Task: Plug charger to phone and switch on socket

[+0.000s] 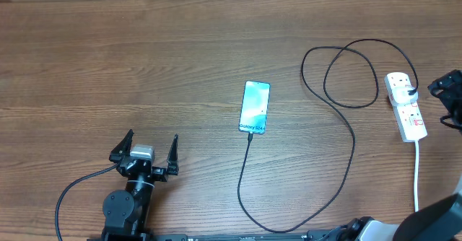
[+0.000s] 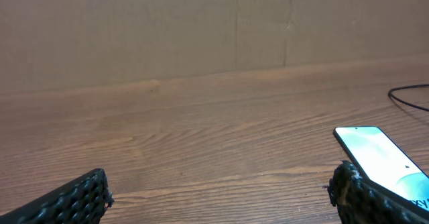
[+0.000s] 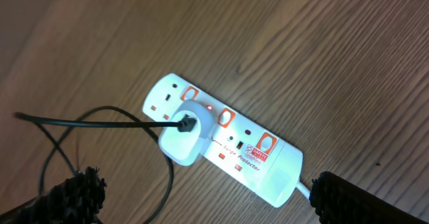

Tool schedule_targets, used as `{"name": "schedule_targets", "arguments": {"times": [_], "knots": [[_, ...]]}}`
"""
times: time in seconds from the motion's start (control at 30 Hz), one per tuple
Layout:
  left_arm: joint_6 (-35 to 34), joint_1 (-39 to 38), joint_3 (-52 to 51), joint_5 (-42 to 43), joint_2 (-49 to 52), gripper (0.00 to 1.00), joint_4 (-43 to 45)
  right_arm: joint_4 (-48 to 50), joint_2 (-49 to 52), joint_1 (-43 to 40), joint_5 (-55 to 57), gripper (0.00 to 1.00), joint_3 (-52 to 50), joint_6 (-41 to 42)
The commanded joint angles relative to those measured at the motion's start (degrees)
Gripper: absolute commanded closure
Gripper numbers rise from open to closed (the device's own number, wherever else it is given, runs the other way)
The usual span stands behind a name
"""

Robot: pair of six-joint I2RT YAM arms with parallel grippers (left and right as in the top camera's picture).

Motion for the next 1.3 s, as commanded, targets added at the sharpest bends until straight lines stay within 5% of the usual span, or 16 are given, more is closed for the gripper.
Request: {"name": "schedule_targets", "arguments": {"times": [0.0, 0.53, 1.27], "knots": [[0.92, 0.46, -0.22, 0.46, -0.7, 0.0, -0.09, 0.15, -4.33, -0.13, -0.07, 0.0, -0.33, -0.24], [0.94, 0.46, -0.22, 0.46, -0.7, 0.0, -0.09, -5.07, -7.1, 0.46, -0.07, 0.0, -2.05, -0.35], [0.92, 0.46, -0.22, 0.46, -0.7, 0.0, -0.09, 18.25, -12.92, 17.0, -4.76, 0.0, -33.64, -10.34]]}}
